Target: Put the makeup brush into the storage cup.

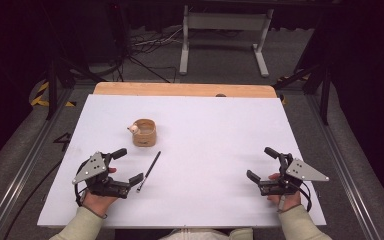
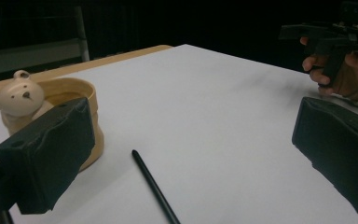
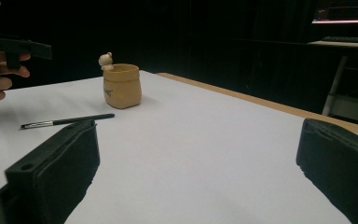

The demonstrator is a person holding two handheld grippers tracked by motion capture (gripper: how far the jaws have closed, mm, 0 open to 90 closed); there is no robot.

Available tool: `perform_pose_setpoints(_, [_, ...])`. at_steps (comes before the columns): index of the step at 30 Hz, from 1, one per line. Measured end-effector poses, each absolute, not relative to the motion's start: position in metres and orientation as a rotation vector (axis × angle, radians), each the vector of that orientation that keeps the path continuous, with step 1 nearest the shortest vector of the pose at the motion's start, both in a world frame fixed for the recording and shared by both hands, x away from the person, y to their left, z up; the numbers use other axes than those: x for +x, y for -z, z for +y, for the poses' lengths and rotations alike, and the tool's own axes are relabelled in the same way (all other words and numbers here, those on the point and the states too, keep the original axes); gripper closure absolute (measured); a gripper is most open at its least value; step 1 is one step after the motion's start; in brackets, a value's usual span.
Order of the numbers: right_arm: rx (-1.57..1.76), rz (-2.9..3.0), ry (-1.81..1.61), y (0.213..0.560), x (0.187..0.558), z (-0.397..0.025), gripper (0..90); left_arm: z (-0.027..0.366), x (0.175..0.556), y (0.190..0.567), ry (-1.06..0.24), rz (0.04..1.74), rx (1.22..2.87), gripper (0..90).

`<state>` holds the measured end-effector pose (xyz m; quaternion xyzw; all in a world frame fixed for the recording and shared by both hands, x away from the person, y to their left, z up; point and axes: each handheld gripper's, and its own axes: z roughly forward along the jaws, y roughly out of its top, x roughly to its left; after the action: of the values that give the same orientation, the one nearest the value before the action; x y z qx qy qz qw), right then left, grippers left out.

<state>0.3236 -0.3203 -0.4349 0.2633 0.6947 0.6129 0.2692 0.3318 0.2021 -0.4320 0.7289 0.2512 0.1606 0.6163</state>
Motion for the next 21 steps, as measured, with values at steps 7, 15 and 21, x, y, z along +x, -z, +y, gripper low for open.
perform_pose_setpoints(7, [0.709,1.879,-1.657,0.436,0.324,-0.32,0.0,0.194,0.342,0.427,-0.342,0.578,1.675,0.0])
perform_pose_setpoints(15, [0.712,1.886,-1.664,0.436,0.325,-0.32,0.0,0.184,0.348,0.419,-0.335,0.529,1.692,0.0])
perform_pose_setpoints(21, [0.694,1.89,-1.666,0.436,0.325,-0.319,0.0,0.179,0.351,0.412,-0.366,0.517,1.708,0.0])
